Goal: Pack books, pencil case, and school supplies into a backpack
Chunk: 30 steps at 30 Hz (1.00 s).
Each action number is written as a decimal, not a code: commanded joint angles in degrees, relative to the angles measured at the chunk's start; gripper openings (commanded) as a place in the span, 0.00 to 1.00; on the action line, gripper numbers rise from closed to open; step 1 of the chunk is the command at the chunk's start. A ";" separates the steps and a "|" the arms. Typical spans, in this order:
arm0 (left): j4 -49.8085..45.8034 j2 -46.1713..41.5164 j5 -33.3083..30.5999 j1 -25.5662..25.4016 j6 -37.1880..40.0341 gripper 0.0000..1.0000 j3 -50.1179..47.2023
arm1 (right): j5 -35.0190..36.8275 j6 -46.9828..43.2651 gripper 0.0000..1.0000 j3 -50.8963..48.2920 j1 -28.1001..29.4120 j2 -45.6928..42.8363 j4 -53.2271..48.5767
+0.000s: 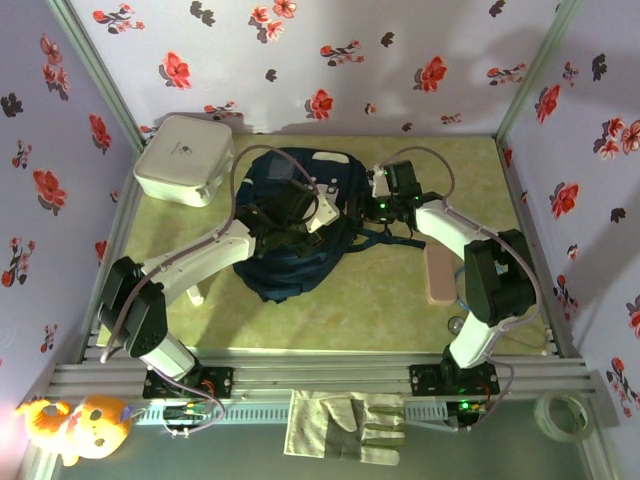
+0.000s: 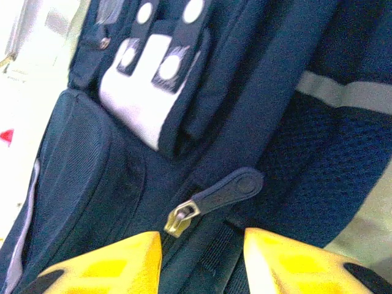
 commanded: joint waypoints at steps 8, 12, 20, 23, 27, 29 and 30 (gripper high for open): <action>-0.39 0.21 1.30 -0.19 -0.39 0.00 3.23 | -4.11 -2.66 0.53 11.05 -0.65 8.88 -5.07; -0.43 0.58 1.30 -0.19 -0.19 0.00 3.52 | -4.48 -5.14 0.52 12.85 -0.65 10.49 -7.15; -0.83 1.26 1.23 -0.19 -0.23 0.00 3.91 | -6.62 -8.12 0.41 11.15 -0.60 7.93 -9.13; -0.70 1.50 1.25 -0.19 -0.25 0.00 3.96 | -6.48 -8.74 0.38 9.41 -0.65 6.12 -8.94; -0.64 2.12 1.14 -0.21 -0.15 0.00 4.06 | -4.78 -8.66 0.32 8.40 -0.65 5.15 -9.28; -0.61 2.53 1.12 -0.23 -0.20 0.00 4.21 | -4.46 -8.66 0.28 8.19 -0.65 4.95 -9.41; -0.60 2.62 1.20 -0.20 -0.30 0.00 4.29 | -4.46 -8.66 0.27 8.10 -0.65 4.93 -9.38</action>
